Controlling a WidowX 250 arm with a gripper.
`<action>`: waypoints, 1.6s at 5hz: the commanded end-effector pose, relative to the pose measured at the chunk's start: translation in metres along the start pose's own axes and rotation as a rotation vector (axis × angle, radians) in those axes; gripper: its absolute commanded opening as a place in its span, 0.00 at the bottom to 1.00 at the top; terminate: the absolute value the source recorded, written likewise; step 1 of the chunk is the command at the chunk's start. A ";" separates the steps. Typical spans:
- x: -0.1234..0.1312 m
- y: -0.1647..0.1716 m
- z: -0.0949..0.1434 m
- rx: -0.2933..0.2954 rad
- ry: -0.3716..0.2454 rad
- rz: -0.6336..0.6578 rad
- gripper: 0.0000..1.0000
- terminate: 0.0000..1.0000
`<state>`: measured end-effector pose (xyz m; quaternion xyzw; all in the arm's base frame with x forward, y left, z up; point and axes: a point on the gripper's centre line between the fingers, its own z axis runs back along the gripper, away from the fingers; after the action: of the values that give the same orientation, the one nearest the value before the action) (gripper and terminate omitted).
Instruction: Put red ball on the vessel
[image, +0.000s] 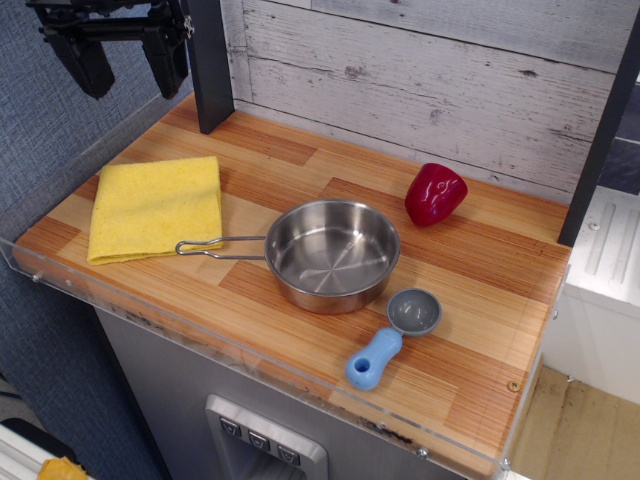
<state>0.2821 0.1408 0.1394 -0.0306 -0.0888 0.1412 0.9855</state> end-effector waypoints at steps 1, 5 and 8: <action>0.000 0.000 0.000 0.000 0.000 0.000 1.00 0.00; 0.044 -0.149 -0.019 -0.108 -0.006 -0.431 1.00 0.00; 0.035 -0.195 -0.044 -0.024 0.054 -0.504 1.00 0.00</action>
<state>0.3768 -0.0353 0.1008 -0.0225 -0.0392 -0.1011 0.9939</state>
